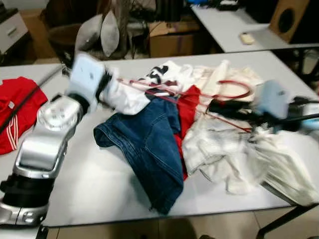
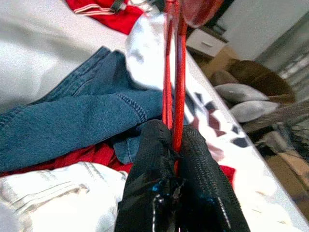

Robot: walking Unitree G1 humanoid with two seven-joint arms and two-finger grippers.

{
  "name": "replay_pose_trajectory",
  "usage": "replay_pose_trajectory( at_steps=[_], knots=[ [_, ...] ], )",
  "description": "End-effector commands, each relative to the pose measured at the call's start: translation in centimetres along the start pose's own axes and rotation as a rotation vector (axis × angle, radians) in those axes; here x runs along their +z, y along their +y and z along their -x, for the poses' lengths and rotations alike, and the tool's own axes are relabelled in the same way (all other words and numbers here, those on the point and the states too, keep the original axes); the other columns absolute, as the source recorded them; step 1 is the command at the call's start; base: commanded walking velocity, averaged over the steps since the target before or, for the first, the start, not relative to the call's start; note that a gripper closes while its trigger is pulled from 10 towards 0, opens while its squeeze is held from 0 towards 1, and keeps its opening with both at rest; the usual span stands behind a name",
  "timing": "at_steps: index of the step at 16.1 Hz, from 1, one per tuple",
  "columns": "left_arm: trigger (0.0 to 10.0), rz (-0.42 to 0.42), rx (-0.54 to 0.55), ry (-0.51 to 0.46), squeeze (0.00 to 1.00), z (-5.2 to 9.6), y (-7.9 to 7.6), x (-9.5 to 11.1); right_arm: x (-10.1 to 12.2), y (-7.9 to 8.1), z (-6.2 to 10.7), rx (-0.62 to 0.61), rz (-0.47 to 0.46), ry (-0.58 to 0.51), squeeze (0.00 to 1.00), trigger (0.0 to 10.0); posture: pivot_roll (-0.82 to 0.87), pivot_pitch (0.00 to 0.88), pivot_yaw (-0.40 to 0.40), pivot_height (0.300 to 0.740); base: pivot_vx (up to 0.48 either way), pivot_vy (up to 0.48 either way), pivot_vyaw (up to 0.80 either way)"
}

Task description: Hang hanger

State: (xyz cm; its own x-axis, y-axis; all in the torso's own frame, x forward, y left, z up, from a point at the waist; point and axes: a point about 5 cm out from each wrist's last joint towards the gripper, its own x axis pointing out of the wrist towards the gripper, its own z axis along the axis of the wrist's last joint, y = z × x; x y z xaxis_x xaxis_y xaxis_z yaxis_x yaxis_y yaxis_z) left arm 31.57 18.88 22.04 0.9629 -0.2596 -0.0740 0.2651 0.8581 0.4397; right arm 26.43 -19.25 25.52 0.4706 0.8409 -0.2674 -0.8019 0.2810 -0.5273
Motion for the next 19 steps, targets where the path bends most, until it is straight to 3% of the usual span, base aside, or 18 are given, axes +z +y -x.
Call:
replay_pose_trajectory(
  at_steps=[1, 2, 4, 6, 8, 10, 12, 13, 15, 16, 17, 18, 19],
  knots=[
    [10.0, -0.031, -0.025, 0.032, 0.00, 0.3, 0.2, -0.4, 1.5, 0.4, 1.1, 0.048, 0.008, -0.010, 0.00, 10.0, -0.17, 0.000, 0.063, 0.740, 0.000, 0.000, 0.00],
    [10.0, -0.020, -0.061, 0.051, 1.00, 0.6, 0.1, -0.9, 2.0, 0.5, 1.7, 0.066, 0.004, -0.006, 0.00, 10.0, -0.17, 0.000, 0.065, 0.740, 0.000, 0.000, 0.00],
    [10.0, 0.019, -0.188, 0.131, 1.00, 1.8, -0.7, -2.4, 3.5, -0.2, 3.5, 0.043, -0.003, -0.021, 0.00, 10.0, -0.17, 0.000, 0.069, 0.740, 0.000, 0.000, 0.00],
    [10.0, 0.018, -0.371, 0.118, 1.00, 3.6, -1.9, -2.6, 4.0, -2.6, 4.4, -0.155, -0.014, -0.075, 0.00, 10.0, -0.17, 0.000, 0.067, 0.740, 0.000, 0.000, 0.00],
    [10.0, 0.020, -0.547, 0.027, 1.00, 5.8, -2.8, -1.3, 3.4, -3.9, 3.8, -0.325, -0.045, -0.065, 0.00, 10.0, -0.16, 0.000, 0.066, 0.740, 0.000, 0.000, 0.00],
    [10.0, 0.021, -0.582, 0.021, 1.00, 6.5, -2.9, -0.9, 3.0, -3.9, 3.6, -0.342, -0.067, -0.038, 0.00, 10.0, -0.16, 0.000, 0.063, 0.740, 0.000, 0.000, 0.00],
    [10.0, -0.031, -0.753, 0.143, 1.00, 9.7, -3.6, -0.3, 2.3, -3.3, 2.5, -0.361, -0.160, -0.042, 0.00, 10.0, -0.14, 0.000, 0.053, 0.740, 0.000, 0.000, 0.00],
    [10.0, -0.059, -0.767, 0.186, 1.00, 10.3, -3.4, -0.4, 2.1, -3.0, 2.1, -0.365, -0.174, -0.042, 0.00, 10.0, -0.14, 0.000, 0.050, 0.740, 0.000, 0.000, 0.00],
    [10.0, -0.090, -0.741, 0.179, 1.00, 10.6, -2.4, 0.1, 2.0, -2.4, 1.3, -0.372, -0.200, -0.062, 0.00, 10.0, -0.13, 0.000, 0.048, 0.740, 0.000, 0.000, 0.00],
    [10.0, -0.049, -0.696, 0.096, 1.00, 10.3, -1.8, 1.2, 2.1, -2.2, 0.8, -0.393, -0.214, -0.094, 0.00, 10.0, -0.13, 0.000, 0.048, 0.740, 0.000, 0.000, 0.00],
    [10.0, 0.020, -0.602, -0.053, 1.00, 9.7, -0.7, 3.2, 2.4, -2.2, 0.3, -0.458, -0.228, -0.135, 0.00, 10.0, -0.13, 0.000, 0.049, 0.740, 0.000, 0.000, 0.00],
    [10.0, 0.056, -0.562, -0.114, 1.00, 9.5, -0.3, 3.9, 2.3, -2.2, 0.1, -0.490, -0.259, -0.146, 0.00, 10.0, -0.13, 0.000, 0.050, 0.740, 0.000, 0.000, 0.00],
    [10.0, 0.120, -0.444, -0.195, 1.00, 8.9, 0.0, 4.6, 2.2, -2.0, -0.6, -0.556, -0.352, -0.169, 0.00, 10.0, -0.13, 0.000, 0.058, 0.740, 0.000, 0.000, 0.00]
  ],
)
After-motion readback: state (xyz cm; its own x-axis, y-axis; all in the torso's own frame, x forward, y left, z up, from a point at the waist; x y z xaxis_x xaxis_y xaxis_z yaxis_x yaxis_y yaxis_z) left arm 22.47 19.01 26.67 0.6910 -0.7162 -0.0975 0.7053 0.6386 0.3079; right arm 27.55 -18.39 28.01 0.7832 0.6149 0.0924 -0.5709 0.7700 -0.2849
